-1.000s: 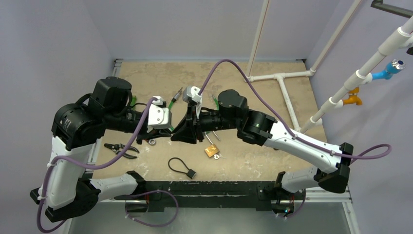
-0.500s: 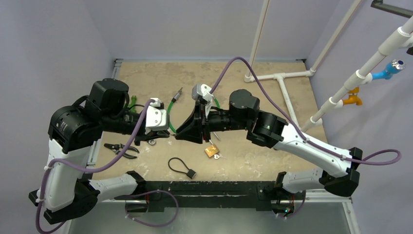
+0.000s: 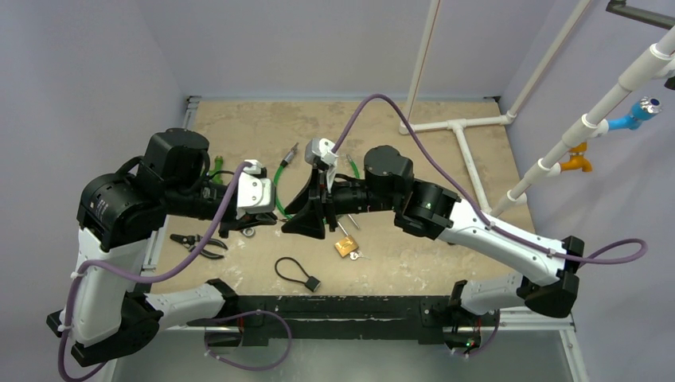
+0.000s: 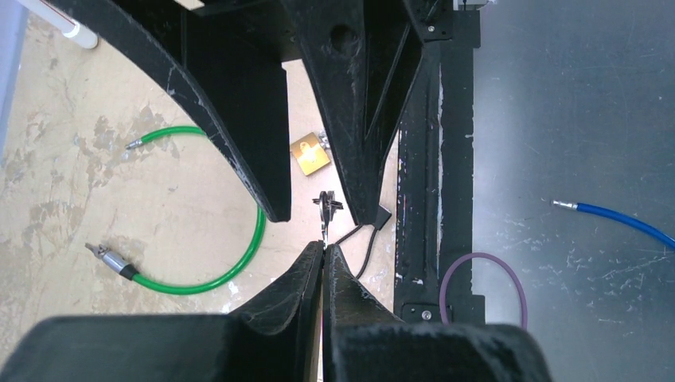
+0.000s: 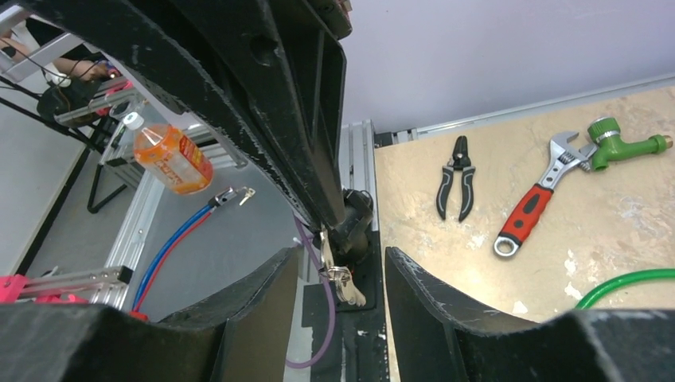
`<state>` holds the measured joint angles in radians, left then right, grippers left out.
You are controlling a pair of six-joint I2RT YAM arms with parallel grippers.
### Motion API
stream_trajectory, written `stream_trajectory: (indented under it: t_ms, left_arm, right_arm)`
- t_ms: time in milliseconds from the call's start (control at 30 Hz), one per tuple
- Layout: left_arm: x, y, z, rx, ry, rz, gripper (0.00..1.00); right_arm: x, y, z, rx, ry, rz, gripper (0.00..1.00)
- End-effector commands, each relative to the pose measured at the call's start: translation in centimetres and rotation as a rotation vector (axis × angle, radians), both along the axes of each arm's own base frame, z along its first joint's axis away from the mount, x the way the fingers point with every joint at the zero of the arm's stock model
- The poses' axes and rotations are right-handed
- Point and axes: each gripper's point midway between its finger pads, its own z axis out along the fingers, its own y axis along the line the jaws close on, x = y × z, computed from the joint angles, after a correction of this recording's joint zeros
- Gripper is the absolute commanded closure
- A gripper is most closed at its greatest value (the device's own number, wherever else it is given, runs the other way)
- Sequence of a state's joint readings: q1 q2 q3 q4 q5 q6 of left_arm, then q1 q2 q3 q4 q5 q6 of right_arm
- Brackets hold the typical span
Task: Unlock with the key
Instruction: Adjust the key.
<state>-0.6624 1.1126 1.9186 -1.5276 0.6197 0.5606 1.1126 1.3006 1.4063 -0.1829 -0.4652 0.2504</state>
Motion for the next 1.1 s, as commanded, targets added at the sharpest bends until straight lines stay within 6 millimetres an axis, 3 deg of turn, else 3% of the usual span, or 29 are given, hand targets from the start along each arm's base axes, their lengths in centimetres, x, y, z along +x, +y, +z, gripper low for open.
stream_trajectory:
  t_ms: [0, 167, 267, 600, 667, 700, 733, 800, 833, 967, 1067]
  left_arm:
    - [-0.4, -0.1, 1.2, -0.041, -0.023, -0.006, 1.0]
    - [-0.5, -0.2, 1.3, -0.045, -0.02, -0.011, 1.0]
    - [-0.5, -0.2, 1.4, -0.047, -0.022, -0.012, 1.0]
    - [-0.1, 0.0, 1.1, -0.034, -0.036, -0.002, 0.98]
    - [-0.1, -0.1, 1.1, -0.035, -0.039, 0.0, 0.83]
    - [0.0, -0.1, 1.1, -0.035, -0.038, 0.002, 0.69]
    - [0.1, -0.1, 1.2, -0.037, -0.043, 0.007, 0.45]
    - [0.8, 0.2, 1.2, -0.026, -0.069, 0.036, 0.14]
    - [1.1, 0.3, 1.2, -0.021, -0.085, 0.053, 0.05]
    - [2.5, 1.0, -0.7, 0.022, -0.199, 0.056, 0.0]
    - [2.8, 1.1, -5.4, 0.07, -0.318, -0.055, 0.0]
  right_arm:
    - [-0.2, 0.6, 2.5, 0.066, -0.023, 0.021, 0.59]
    - [-0.3, 0.6, 2.5, 0.069, -0.023, 0.028, 0.79]
    - [-0.3, 0.4, 2.6, 0.074, -0.024, 0.023, 0.99]
    - [-0.8, -1.2, 2.3, 0.085, -0.016, 0.006, 1.0]
    - [-0.6, -1.4, 2.0, 0.067, -0.009, -0.013, 1.0]
    - [-0.4, -1.6, 1.9, 0.057, -0.008, -0.026, 1.0]
    - [-0.3, -1.7, 1.7, 0.043, -0.005, -0.04, 1.0]
    - [0.4, -2.3, 0.9, -0.002, 0.003, -0.09, 1.0]
    - [0.6, -2.7, 0.3, -0.028, 0.008, -0.108, 1.0]
    - [1.6, -4.9, -2.3, -0.115, 0.047, -0.207, 1.0]
    - [1.8, -6.8, -4.3, -0.165, 0.097, -0.289, 1.0]
